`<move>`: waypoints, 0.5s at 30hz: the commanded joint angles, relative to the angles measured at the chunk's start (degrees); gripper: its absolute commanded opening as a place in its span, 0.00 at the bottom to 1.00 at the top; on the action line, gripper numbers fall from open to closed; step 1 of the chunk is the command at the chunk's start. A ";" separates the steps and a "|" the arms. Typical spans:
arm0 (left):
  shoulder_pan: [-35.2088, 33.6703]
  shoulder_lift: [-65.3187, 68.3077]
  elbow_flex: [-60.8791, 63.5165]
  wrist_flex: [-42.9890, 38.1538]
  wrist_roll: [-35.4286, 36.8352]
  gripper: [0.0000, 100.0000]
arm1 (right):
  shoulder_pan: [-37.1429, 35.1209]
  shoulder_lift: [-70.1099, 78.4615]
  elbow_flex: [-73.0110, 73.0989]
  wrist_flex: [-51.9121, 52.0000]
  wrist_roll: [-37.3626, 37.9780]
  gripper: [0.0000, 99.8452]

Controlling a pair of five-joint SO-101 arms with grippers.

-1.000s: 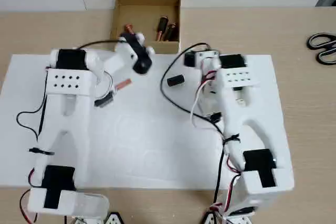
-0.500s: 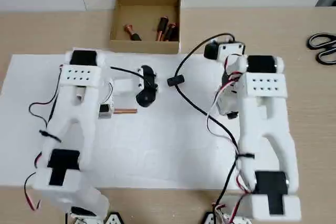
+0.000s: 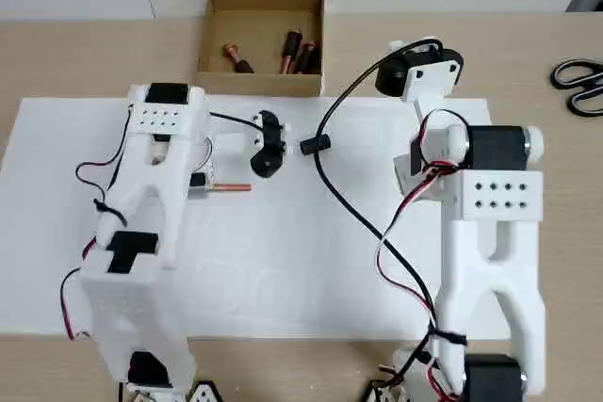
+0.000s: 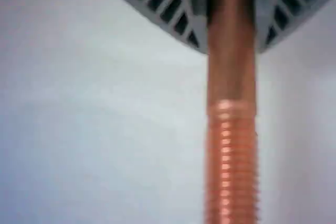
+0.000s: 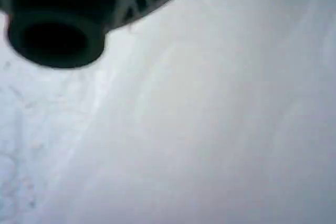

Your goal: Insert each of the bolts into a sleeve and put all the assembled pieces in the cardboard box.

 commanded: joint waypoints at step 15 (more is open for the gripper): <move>-0.53 -2.64 -20.88 6.86 12.13 0.12 | 0.66 -4.35 -2.55 0.48 0.62 0.00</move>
